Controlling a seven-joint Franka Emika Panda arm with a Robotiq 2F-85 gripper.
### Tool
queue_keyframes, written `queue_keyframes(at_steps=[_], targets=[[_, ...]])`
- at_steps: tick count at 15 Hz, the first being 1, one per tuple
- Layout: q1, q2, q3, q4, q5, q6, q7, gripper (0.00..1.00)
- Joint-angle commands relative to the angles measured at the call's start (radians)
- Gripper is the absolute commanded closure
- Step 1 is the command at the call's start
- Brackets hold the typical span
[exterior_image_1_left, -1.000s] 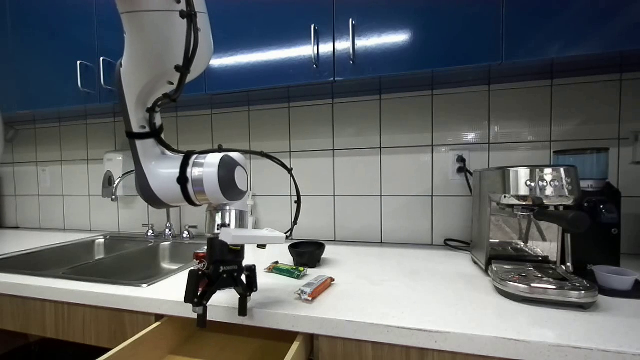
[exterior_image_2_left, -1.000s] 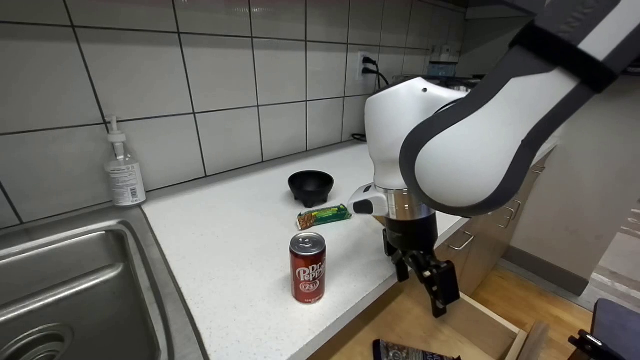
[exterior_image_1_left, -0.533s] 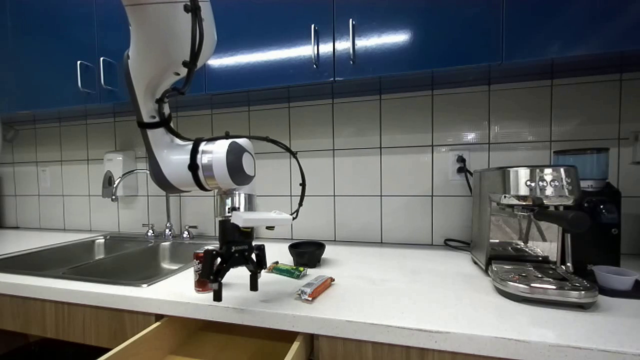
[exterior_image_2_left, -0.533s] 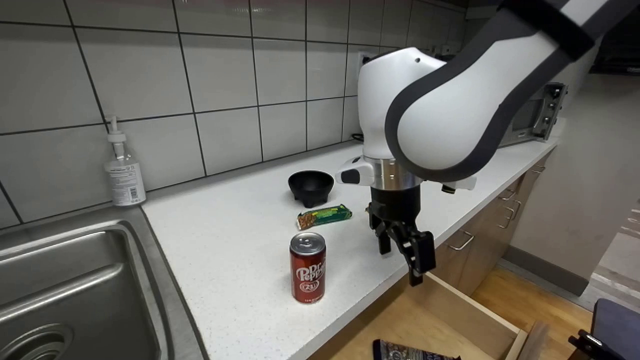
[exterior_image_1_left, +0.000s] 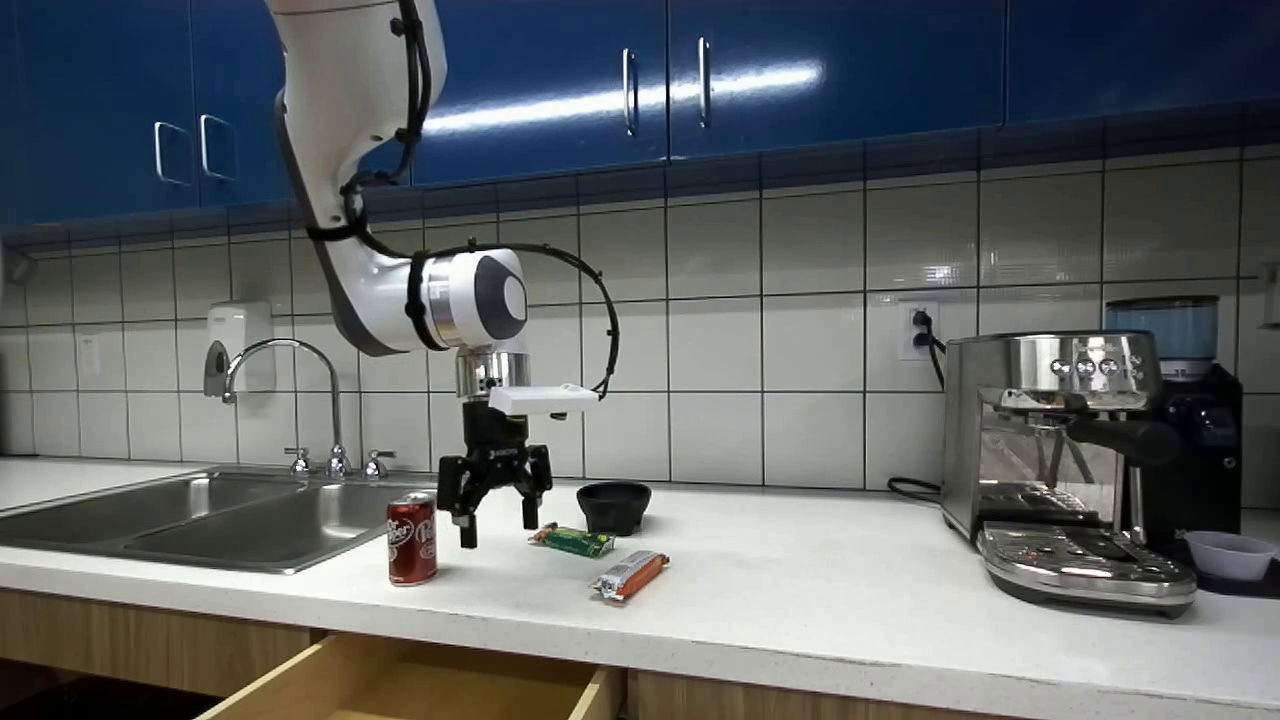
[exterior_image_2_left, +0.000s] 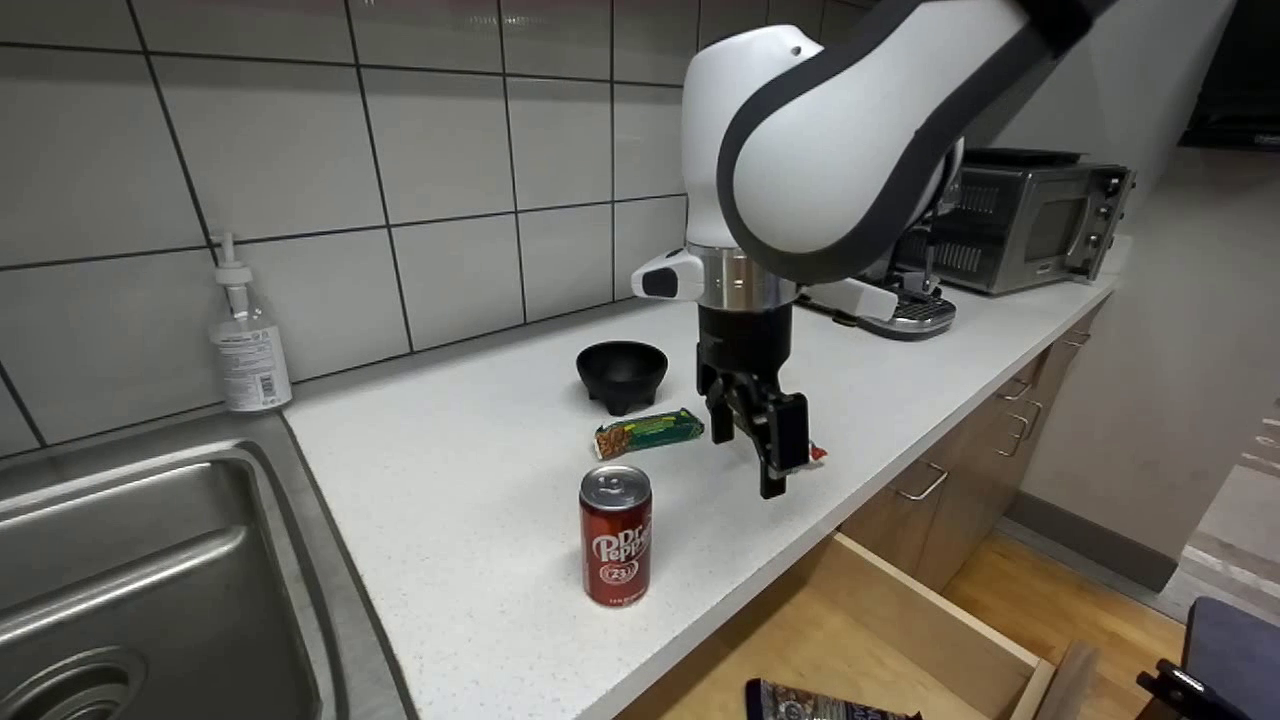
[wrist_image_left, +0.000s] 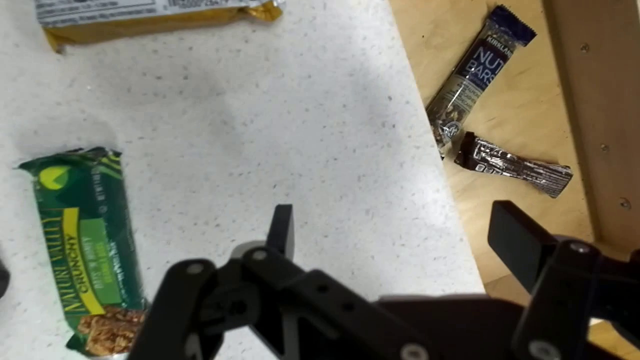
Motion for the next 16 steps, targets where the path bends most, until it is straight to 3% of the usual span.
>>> queue_keyframes(at_steps=[1,11,16], targets=[[-0.012,0.073,0.002,0.121,-0.016,-0.044,-0.054,0.00],[-0.050,0.314,0.000,0.401,-0.045,-0.034,-0.223,0.00],[-0.056,0.366,0.000,0.484,-0.047,-0.036,-0.290,0.00]])
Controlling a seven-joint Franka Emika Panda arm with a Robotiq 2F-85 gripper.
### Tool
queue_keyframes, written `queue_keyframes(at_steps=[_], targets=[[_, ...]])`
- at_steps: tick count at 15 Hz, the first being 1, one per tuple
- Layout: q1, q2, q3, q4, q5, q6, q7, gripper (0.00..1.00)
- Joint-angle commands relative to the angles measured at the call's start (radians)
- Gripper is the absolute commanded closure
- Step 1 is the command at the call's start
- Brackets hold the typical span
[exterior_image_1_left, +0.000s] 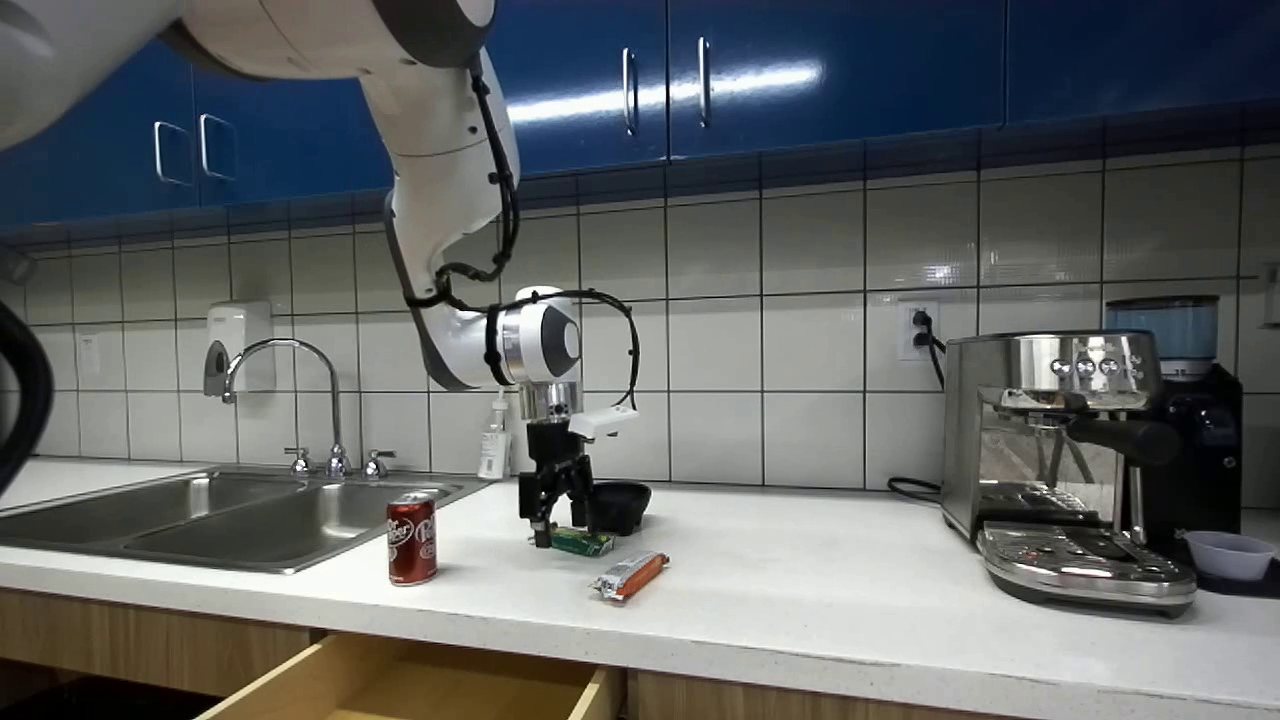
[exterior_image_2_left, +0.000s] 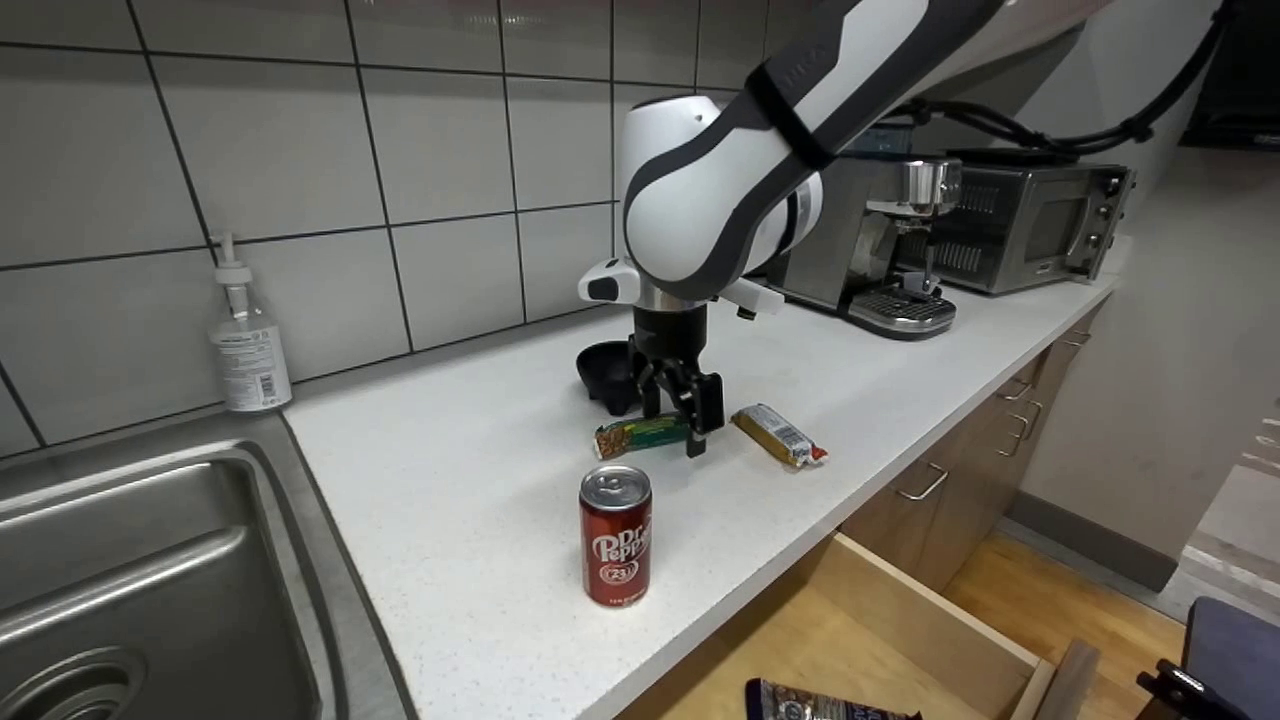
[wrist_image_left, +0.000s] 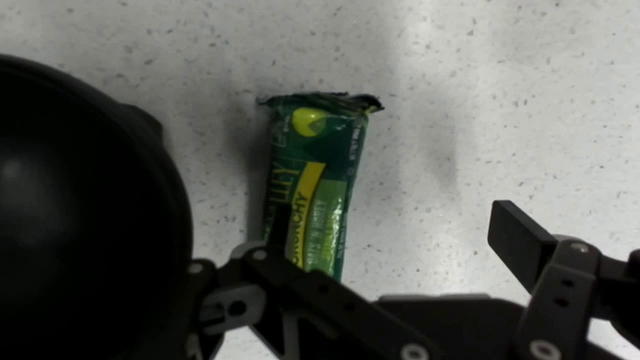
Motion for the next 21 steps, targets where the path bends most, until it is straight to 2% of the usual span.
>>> queue_keyframes(at_steps=[1,21], targets=[[-0.018,0.039,0.014,0.083,-0.015,-0.029,-0.064,0.00],[-0.021,0.149,0.020,0.213,0.002,-0.057,-0.129,0.00]])
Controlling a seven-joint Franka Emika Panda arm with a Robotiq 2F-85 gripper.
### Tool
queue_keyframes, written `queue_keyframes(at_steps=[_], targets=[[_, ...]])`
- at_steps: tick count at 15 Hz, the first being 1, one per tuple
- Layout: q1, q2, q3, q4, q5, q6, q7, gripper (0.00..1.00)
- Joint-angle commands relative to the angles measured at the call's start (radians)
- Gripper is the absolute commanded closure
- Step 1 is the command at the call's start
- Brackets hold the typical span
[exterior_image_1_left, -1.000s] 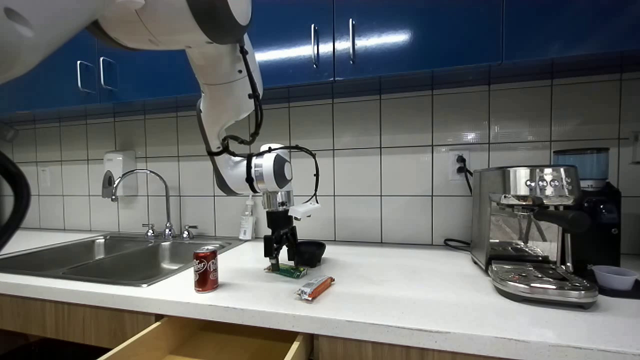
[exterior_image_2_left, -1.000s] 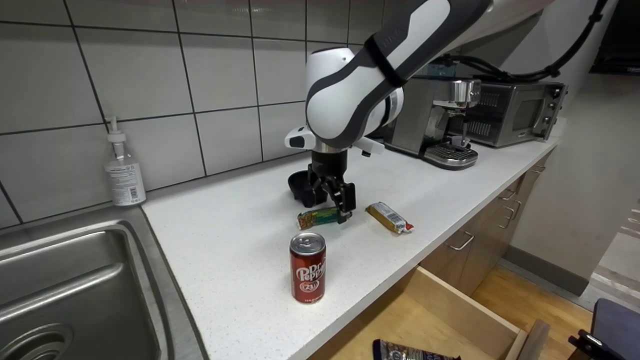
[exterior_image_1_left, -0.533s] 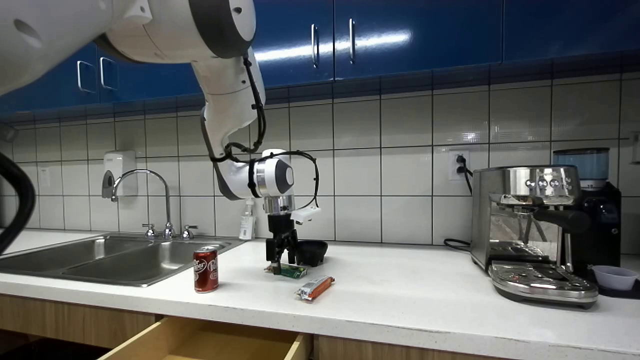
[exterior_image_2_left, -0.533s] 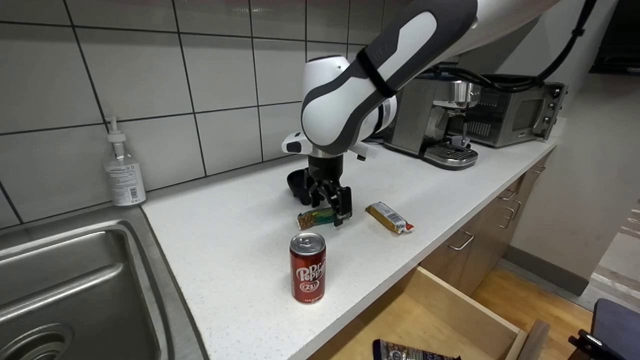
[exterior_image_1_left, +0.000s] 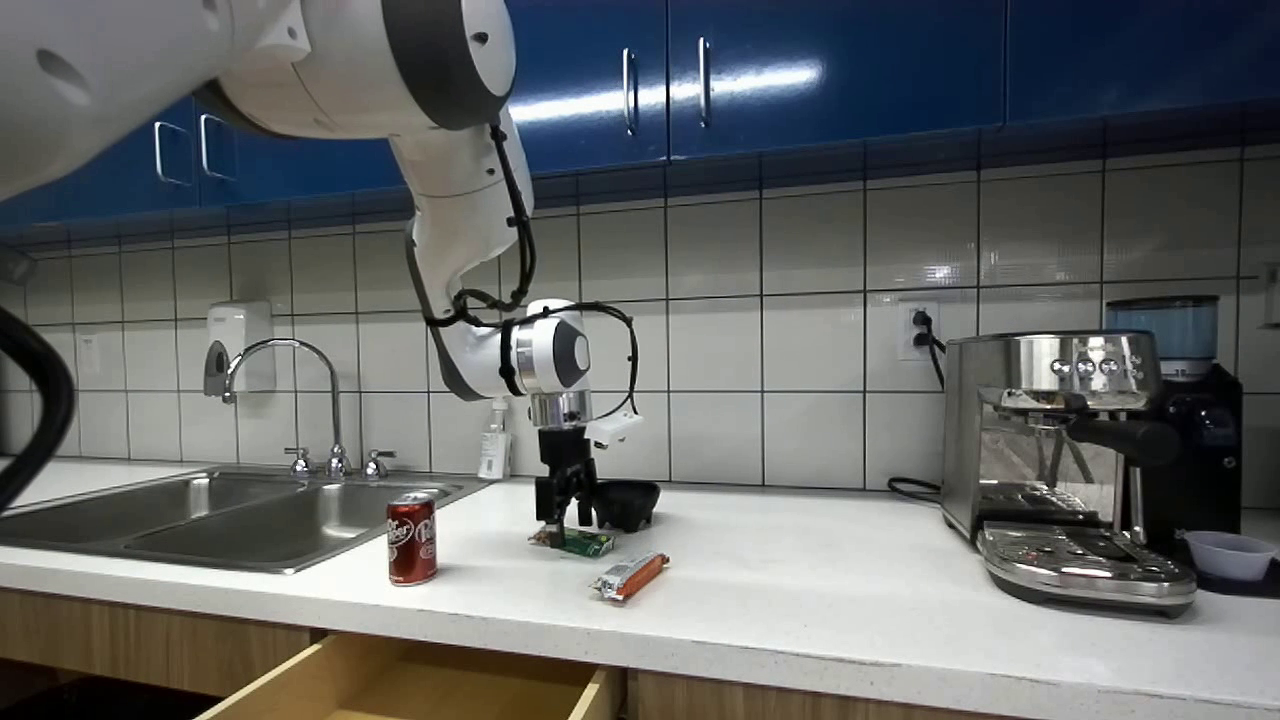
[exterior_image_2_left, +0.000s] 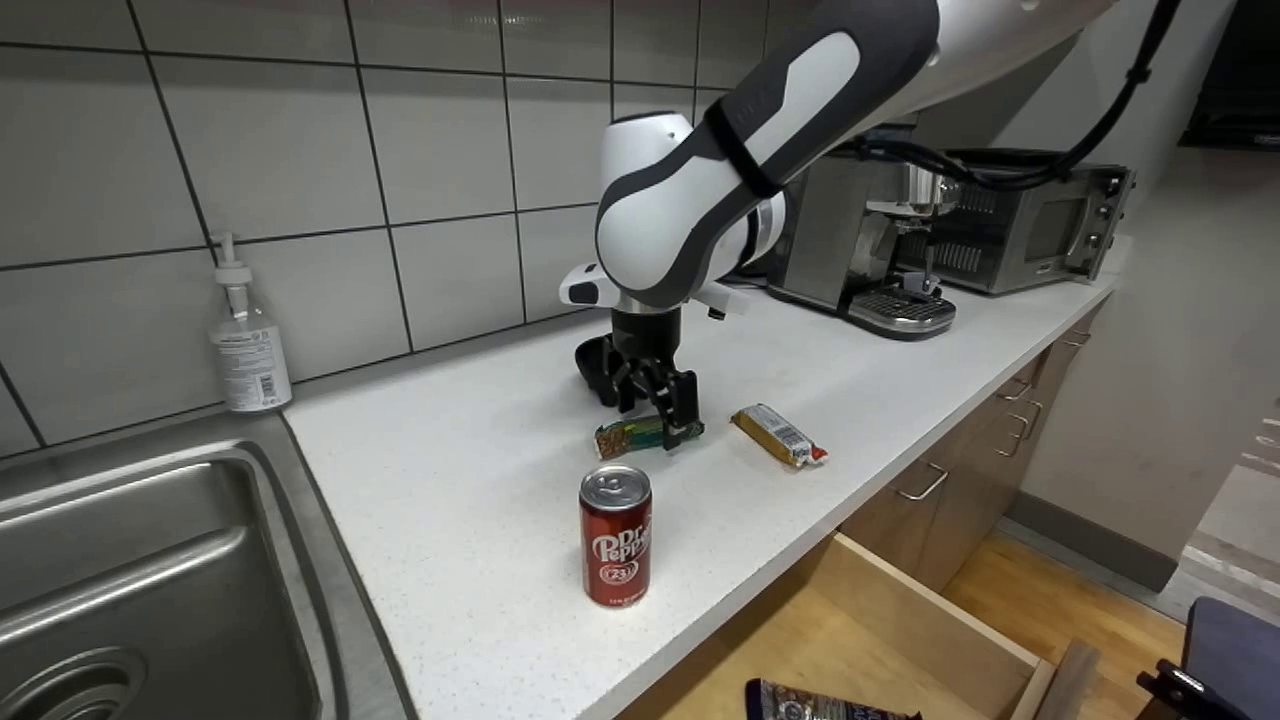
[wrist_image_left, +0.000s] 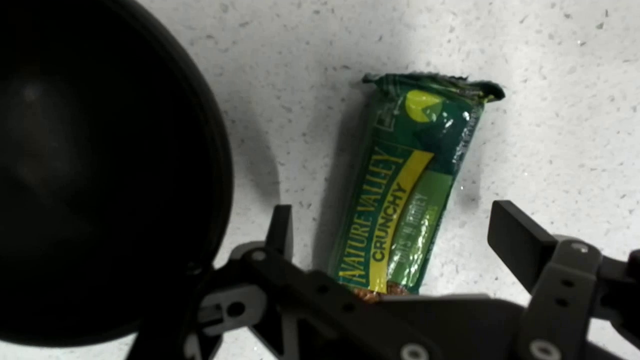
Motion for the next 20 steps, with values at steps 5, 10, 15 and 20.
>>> queue_keyframes(at_steps=[5,10,15,20], targets=[[-0.019,0.050,0.019,0.073,0.003,-0.048,-0.033,0.00],[-0.023,0.058,0.022,0.080,0.008,-0.053,-0.037,0.34],[-0.020,0.043,0.018,0.088,0.004,-0.061,-0.032,0.75],[-0.017,0.024,0.016,0.077,-0.001,-0.053,-0.028,0.85]])
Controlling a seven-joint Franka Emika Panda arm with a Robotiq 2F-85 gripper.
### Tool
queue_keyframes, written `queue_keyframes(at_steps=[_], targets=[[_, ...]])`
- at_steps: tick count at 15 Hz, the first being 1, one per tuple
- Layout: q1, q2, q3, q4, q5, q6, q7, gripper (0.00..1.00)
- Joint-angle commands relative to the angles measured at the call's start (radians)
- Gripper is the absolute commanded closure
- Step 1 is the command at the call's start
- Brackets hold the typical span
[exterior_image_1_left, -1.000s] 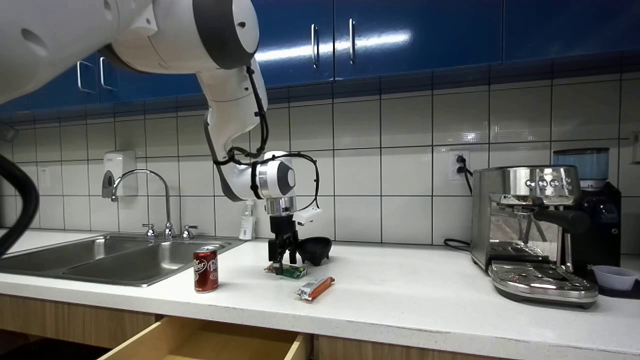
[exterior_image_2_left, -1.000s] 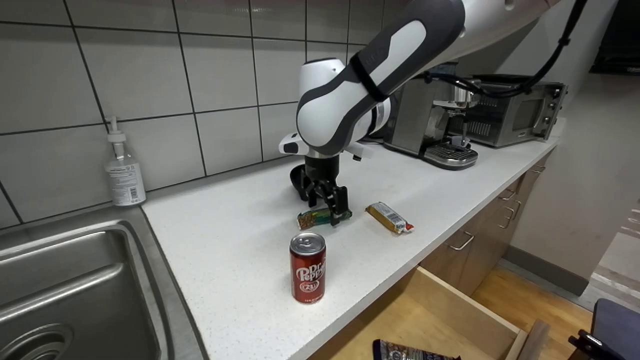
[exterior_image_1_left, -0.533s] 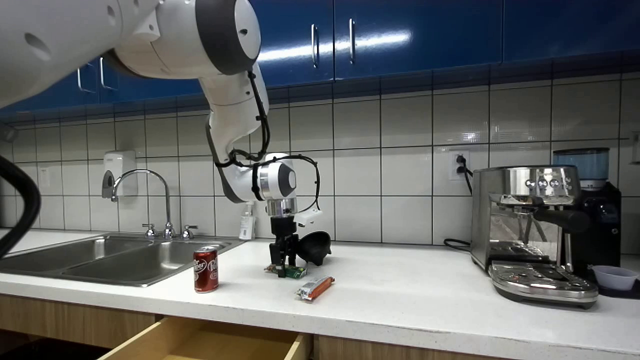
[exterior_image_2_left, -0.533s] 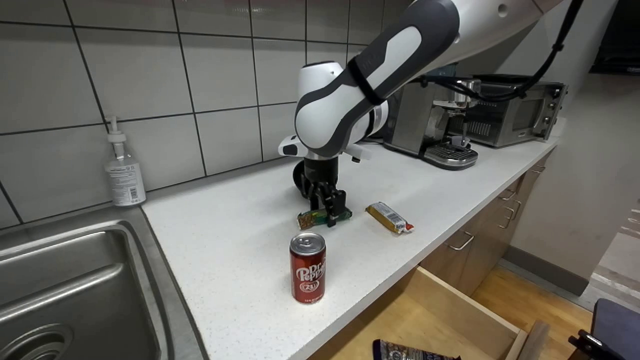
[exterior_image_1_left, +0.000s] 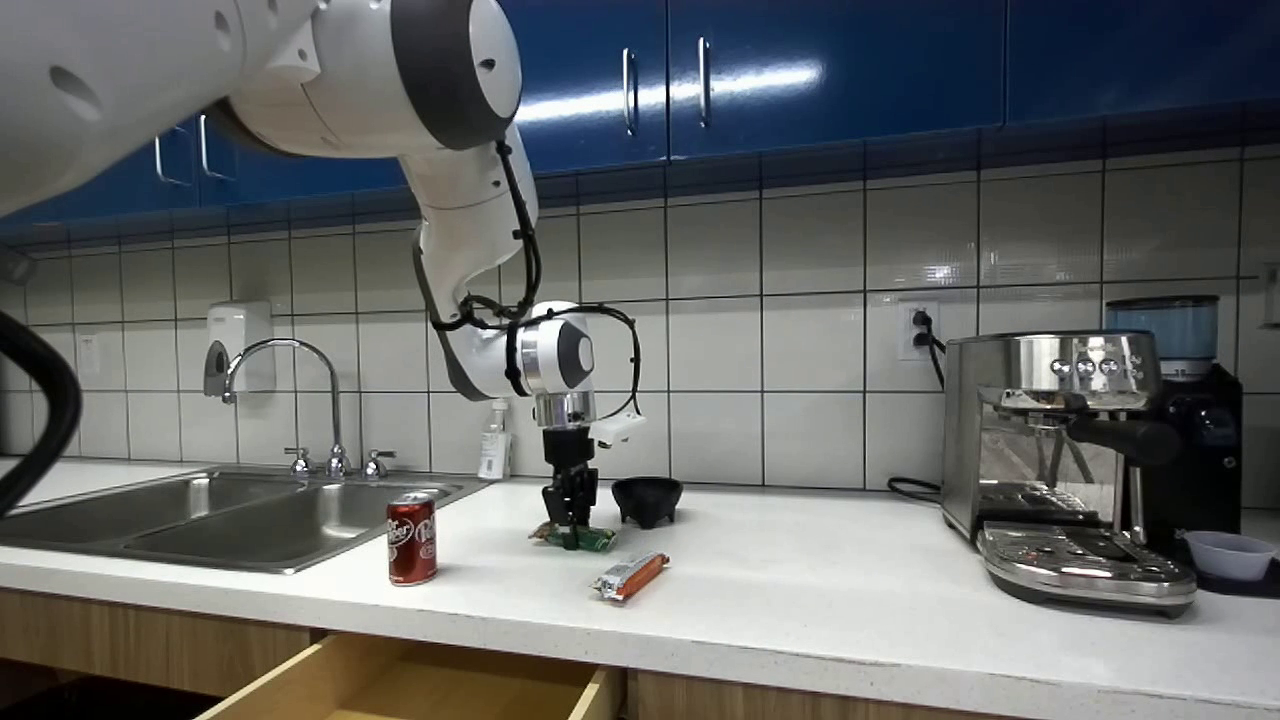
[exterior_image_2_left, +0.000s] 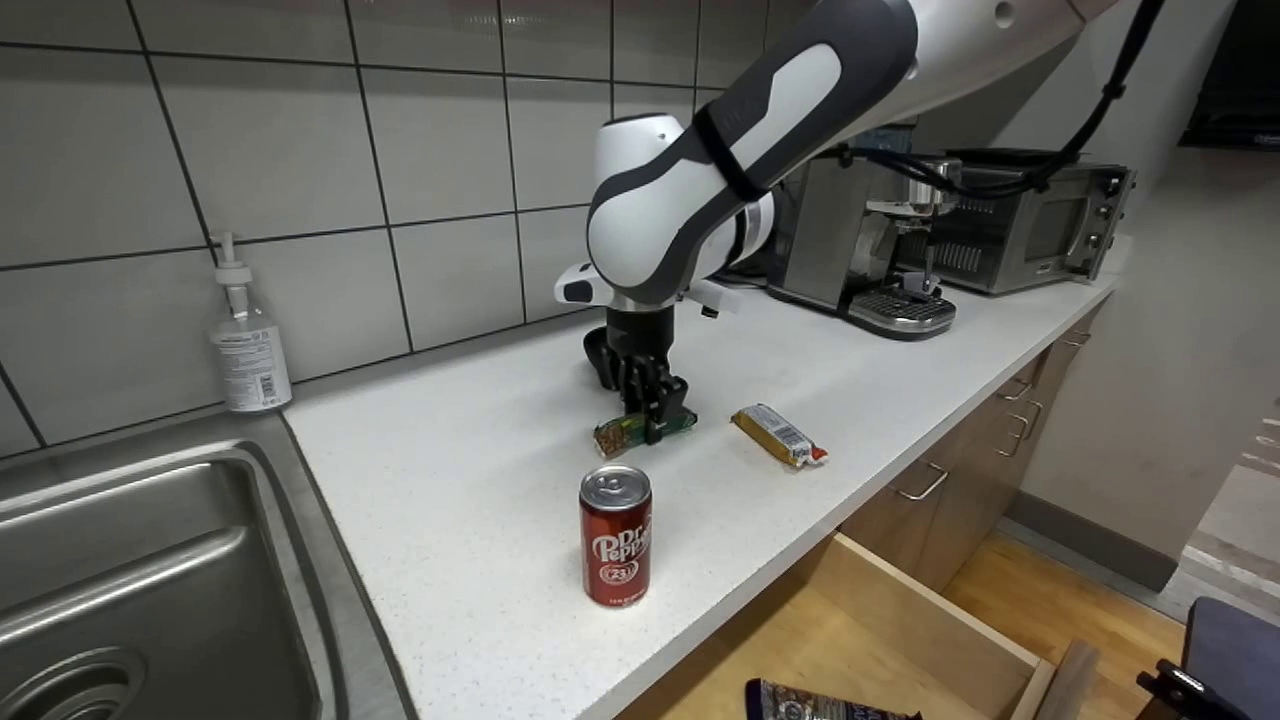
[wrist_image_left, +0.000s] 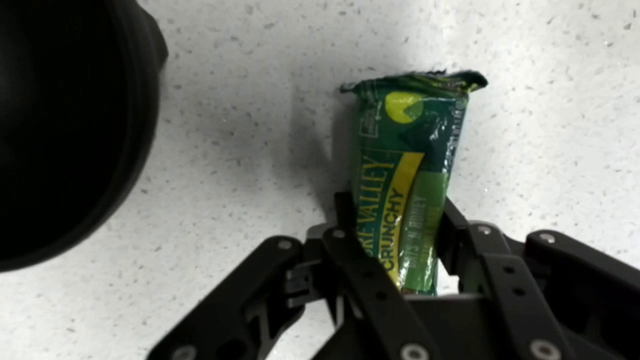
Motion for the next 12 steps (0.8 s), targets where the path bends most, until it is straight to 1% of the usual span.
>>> queue_keyframes(at_steps=[1,9,12], targets=[[-0.015,-0.023,0.015,0.005,-0.003,-0.015,-0.022,0.85],[-0.008,-0.119,0.014,-0.051,-0.004,-0.006,-0.007,0.85],[0.005,-0.169,0.009,-0.093,-0.010,-0.009,0.013,0.85]])
